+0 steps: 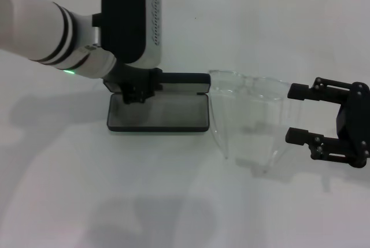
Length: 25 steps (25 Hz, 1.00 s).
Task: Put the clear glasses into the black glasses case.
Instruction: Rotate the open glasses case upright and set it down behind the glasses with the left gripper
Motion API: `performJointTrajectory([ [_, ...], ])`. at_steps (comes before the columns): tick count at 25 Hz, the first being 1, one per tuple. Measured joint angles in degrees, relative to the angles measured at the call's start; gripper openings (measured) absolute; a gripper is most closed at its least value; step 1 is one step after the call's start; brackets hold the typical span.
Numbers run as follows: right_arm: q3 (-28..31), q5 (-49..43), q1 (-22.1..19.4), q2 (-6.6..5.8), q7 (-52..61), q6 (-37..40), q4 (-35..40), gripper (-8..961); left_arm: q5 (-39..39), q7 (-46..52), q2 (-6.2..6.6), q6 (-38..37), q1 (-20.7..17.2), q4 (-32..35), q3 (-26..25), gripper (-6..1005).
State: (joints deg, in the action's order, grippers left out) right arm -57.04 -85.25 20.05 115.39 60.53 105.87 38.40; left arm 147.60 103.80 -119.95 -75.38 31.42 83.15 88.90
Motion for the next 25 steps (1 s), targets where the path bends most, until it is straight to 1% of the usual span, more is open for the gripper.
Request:
performJointTrajectory([
  [5,0.00,0.05,-0.08,0.00,0.02,0.06,0.00,675,-1.10,0.07,-0.02,1.30,0.03,-0.37,1.82,197],
  [11,0.00,0.09,-0.10,0.00,-0.01,0.17,0.00,675,-3.15,0.09,-0.02,1.88,0.11,-0.44,2.40,198],
  [18,0.69,0.09,-0.39,0.01,-0.03,0.73,0.00,675,-2.43,1.30,-0.02,3.47,0.03,-0.45,3.07,199],
  [25,1.29,0.09,-0.54,0.01,-0.06,1.17,0.00,675,-3.49,1.14,0.14,1.70,0.16,-0.12,3.08,206],
])
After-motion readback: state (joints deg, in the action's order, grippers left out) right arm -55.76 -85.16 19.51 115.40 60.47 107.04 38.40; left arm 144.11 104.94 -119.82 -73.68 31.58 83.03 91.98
